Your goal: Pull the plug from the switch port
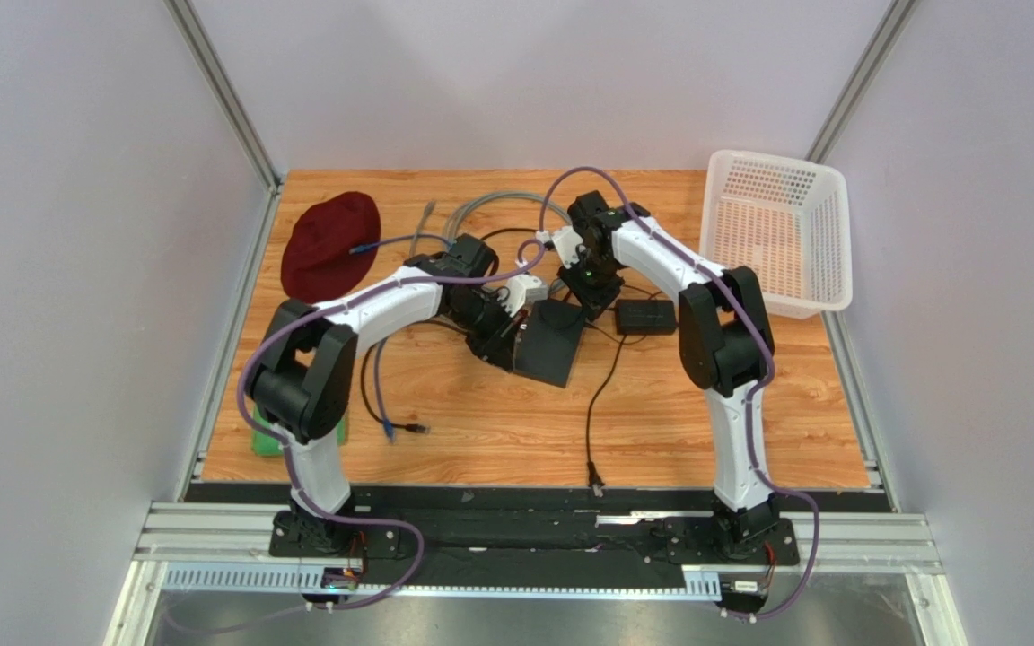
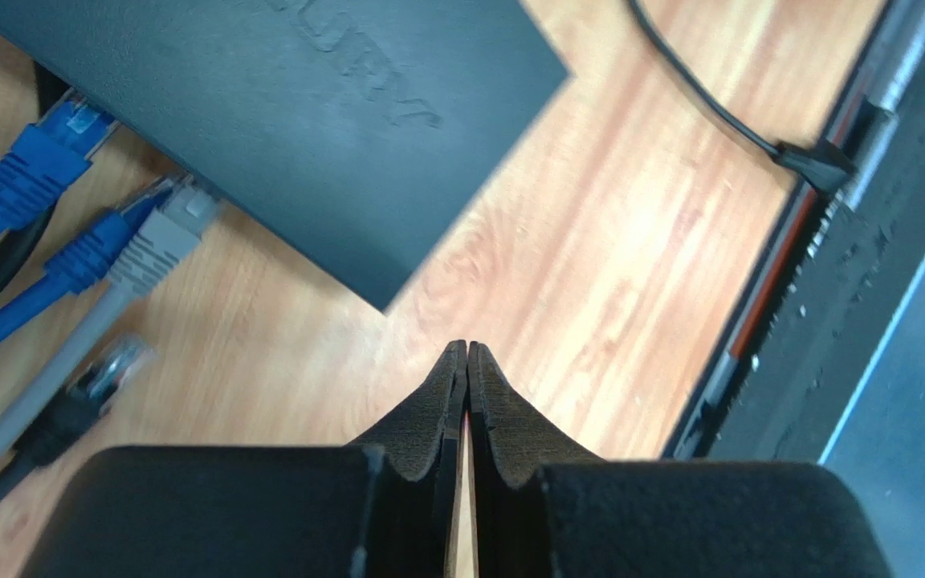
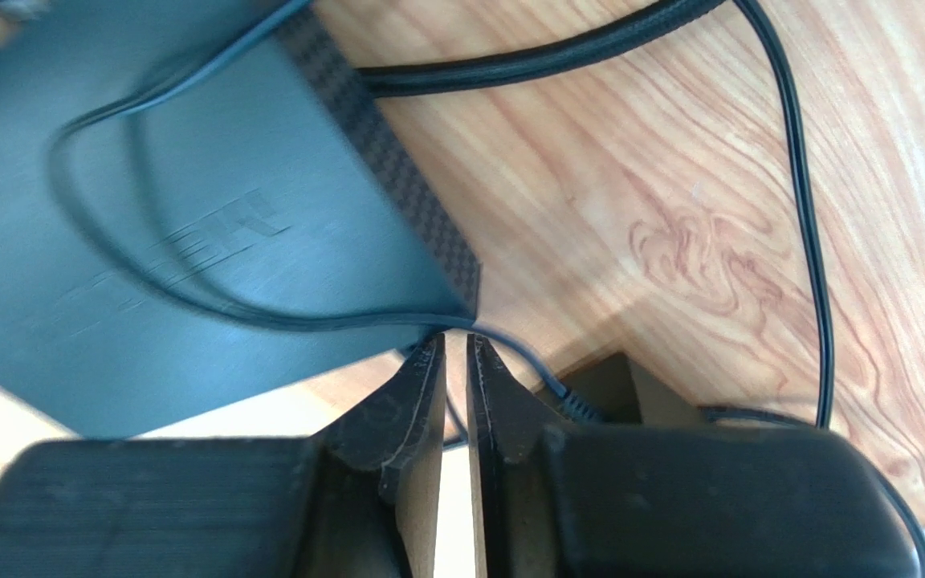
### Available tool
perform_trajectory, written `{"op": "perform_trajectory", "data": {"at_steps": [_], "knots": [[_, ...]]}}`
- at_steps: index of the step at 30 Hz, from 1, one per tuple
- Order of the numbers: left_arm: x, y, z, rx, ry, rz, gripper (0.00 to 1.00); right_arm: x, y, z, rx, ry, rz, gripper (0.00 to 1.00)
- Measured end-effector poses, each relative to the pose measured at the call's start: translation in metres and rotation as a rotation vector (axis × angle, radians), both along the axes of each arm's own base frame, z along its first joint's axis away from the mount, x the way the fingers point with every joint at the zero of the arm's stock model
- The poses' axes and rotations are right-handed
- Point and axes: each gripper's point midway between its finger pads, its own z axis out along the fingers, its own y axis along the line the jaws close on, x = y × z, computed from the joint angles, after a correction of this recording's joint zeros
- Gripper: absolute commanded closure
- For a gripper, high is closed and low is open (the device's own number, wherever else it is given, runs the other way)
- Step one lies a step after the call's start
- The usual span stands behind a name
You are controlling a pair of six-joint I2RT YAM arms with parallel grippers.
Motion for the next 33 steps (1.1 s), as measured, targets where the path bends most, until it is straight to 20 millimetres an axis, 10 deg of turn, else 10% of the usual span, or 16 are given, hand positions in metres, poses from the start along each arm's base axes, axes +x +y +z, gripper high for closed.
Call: {"op": "perform_trajectory", "data": {"at_steps": [7,13,21,33], "knots": [[-0.002,0.001,0.057,-0.066,-0.112,-0.04,0.73,-0.023,-0.006,0.059,0.053,-0.102,0.011,0.45],[0.015,-0.02,0.085,-0.149,-0.121,-0.01,0.73,-0.056,-0.032,0.108,0.105,-0.211,0.02,0.45],[0.029,-0.038,0.041,-0.138,0.03,0.068,0.89,-0.099,-0.042,0.065,0.121,-0.097,0.108,0.52],[0.038,-0.032,-0.01,-0.024,0.084,0.122,0.89,-0.042,-0.009,0.042,0.175,-0.143,0.26,0.56]]}}
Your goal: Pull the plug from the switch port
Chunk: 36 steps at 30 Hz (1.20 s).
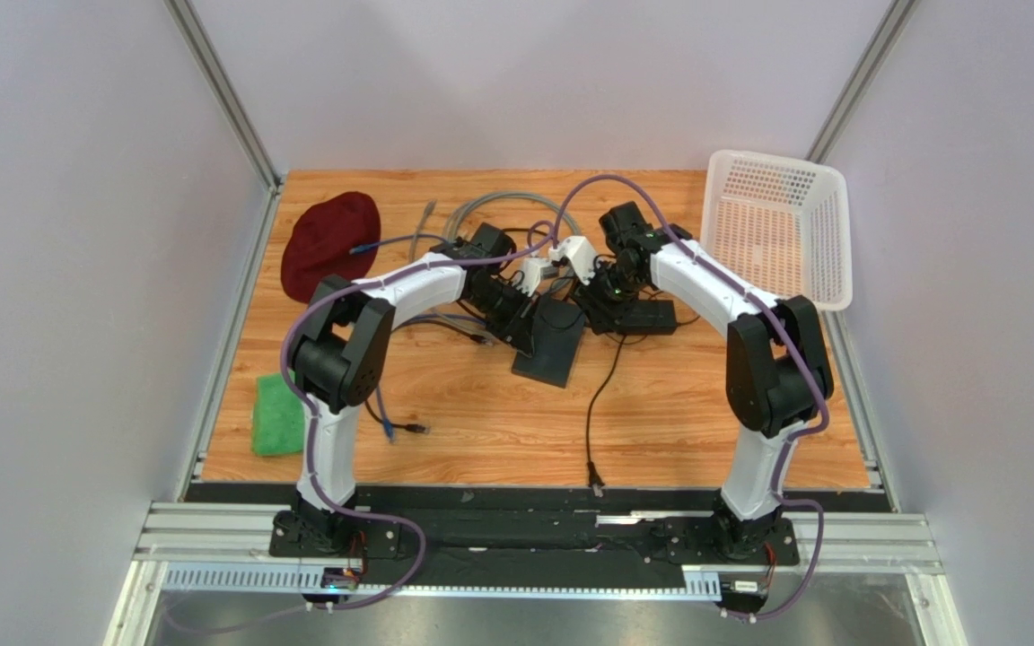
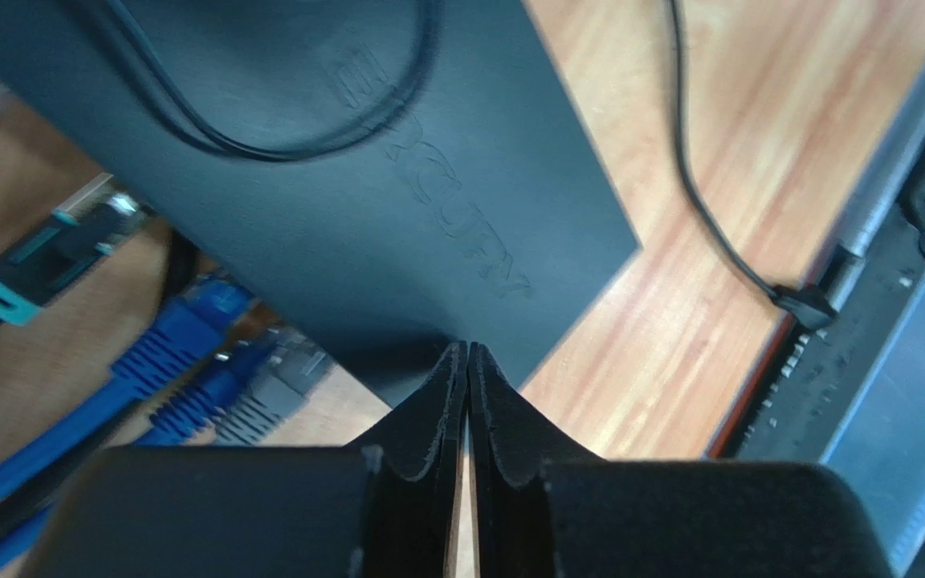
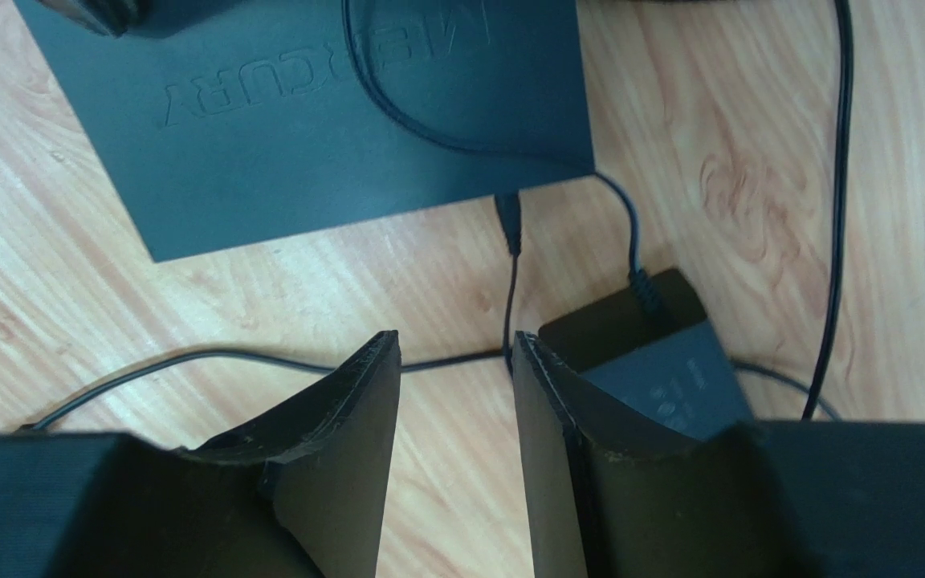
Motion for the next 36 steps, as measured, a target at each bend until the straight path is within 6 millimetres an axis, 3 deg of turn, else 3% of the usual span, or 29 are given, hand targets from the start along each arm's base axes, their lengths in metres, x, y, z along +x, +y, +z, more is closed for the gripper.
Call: {"op": "perform_trajectory", "data": {"at_steps": [10,36], "knots": [[0.011,-0.007,-0.006,0.011,0.059,0.002,0.87,0.021,-0.001,-0.014,-0.005,-0.079,0.105,0.53],[-0.009,-0.001,-0.007,-0.086,0.257,-0.031,0.89,0.038,0.01,-0.044,0.033,-0.185,0.232,0.56]]}}
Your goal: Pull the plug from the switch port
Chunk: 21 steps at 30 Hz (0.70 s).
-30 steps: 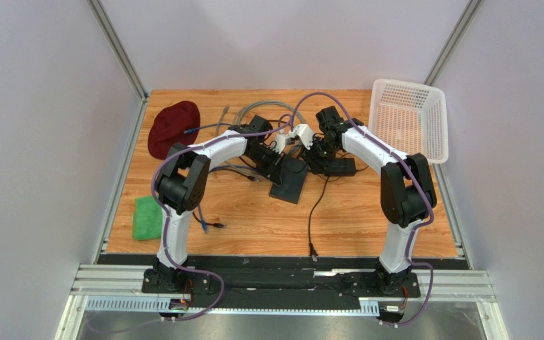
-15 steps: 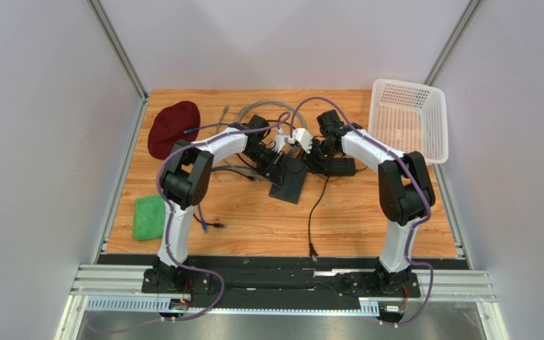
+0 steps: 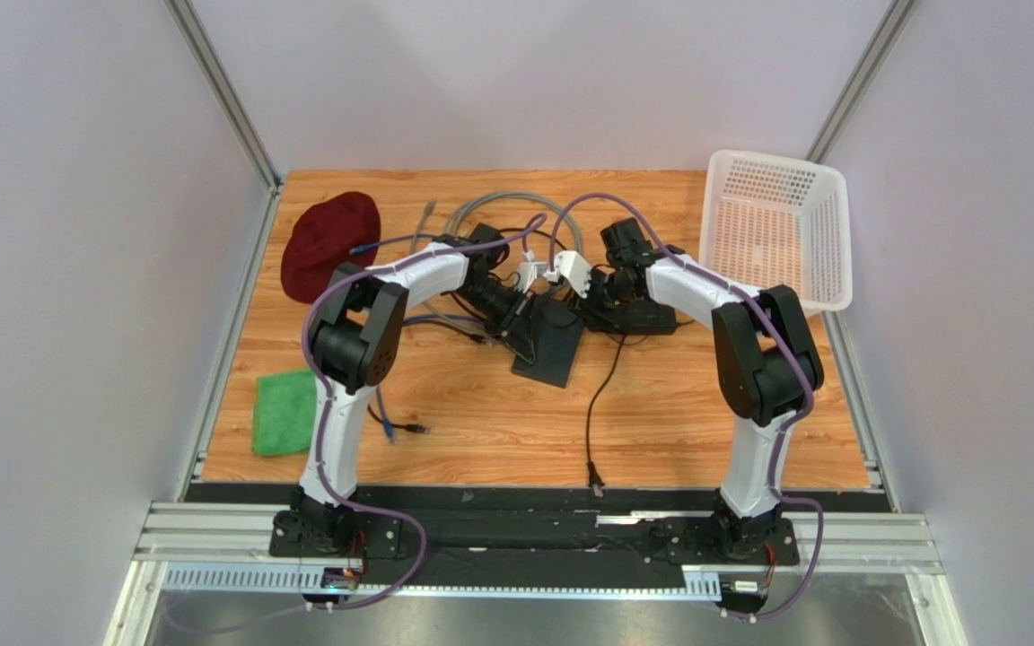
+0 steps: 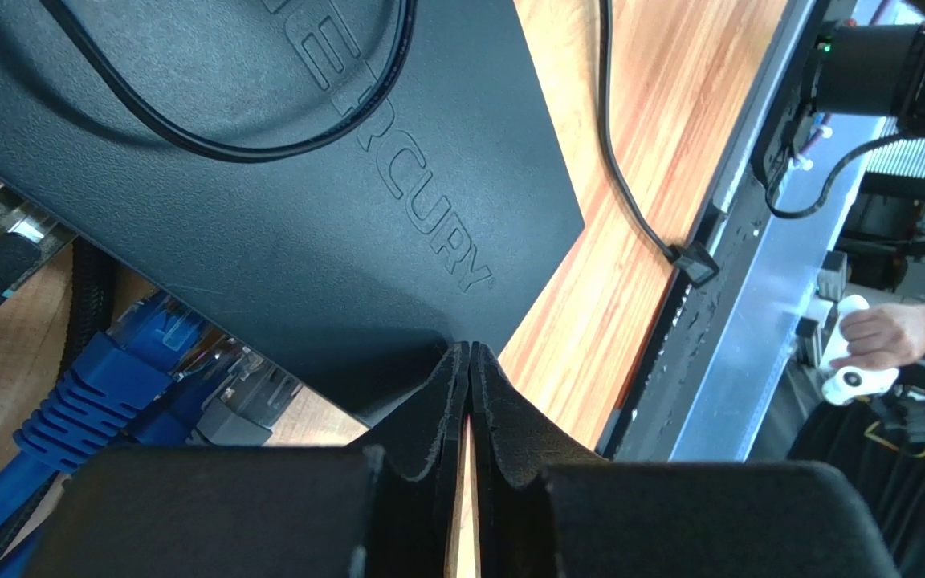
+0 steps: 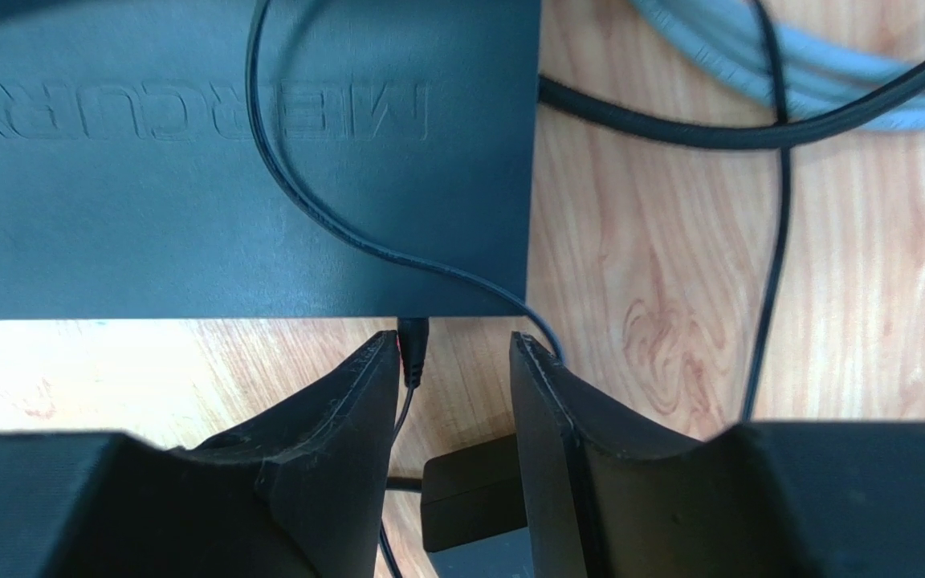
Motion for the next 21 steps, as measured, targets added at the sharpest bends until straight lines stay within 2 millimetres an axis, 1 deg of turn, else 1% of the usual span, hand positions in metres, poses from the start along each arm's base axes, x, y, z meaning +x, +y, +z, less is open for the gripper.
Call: {"op": "perform_trajectory", "data": {"at_steps": [4,7,9,10,13,15,16,18,19,21], "knots": [[0.0,0.001,0.001,-0.019,-0.005,-0.015,0.89,-0.002,-0.01,-0.006,-0.014,0.013,-0.018,0.54],[-0.001,0.0,0.001,-0.036,-0.008,-0.029,0.89,-0.004,-0.017,0.0,-0.002,0.017,-0.048,0.52],[-0.002,0.0,0.0,-0.045,-0.001,-0.034,0.89,-0.008,-0.022,0.011,0.023,0.013,-0.076,0.51],[-0.003,0.0,0.0,-0.048,0.004,-0.036,0.89,-0.008,-0.023,0.021,0.04,0.002,-0.087,0.52],[-0.004,-0.001,0.0,-0.058,0.02,-0.037,0.9,-0.012,-0.024,0.049,0.089,-0.052,-0.094,0.54],[-0.003,-0.001,0.0,-0.063,0.029,-0.035,0.9,-0.014,-0.022,0.06,0.104,-0.084,-0.079,0.57],[-0.003,-0.002,0.0,-0.066,0.032,-0.035,0.9,-0.015,-0.019,0.061,0.105,-0.089,-0.066,0.58],[-0.002,-0.001,0.0,-0.071,0.042,-0.032,0.9,-0.017,-0.015,0.056,0.096,-0.088,-0.034,0.61],[-0.002,-0.001,0.0,-0.075,0.046,-0.031,0.9,-0.018,-0.013,0.05,0.086,-0.082,-0.014,0.61],[-0.002,-0.001,0.001,-0.084,0.058,-0.026,0.95,-0.019,-0.01,0.039,0.069,-0.072,0.016,0.62]]}}
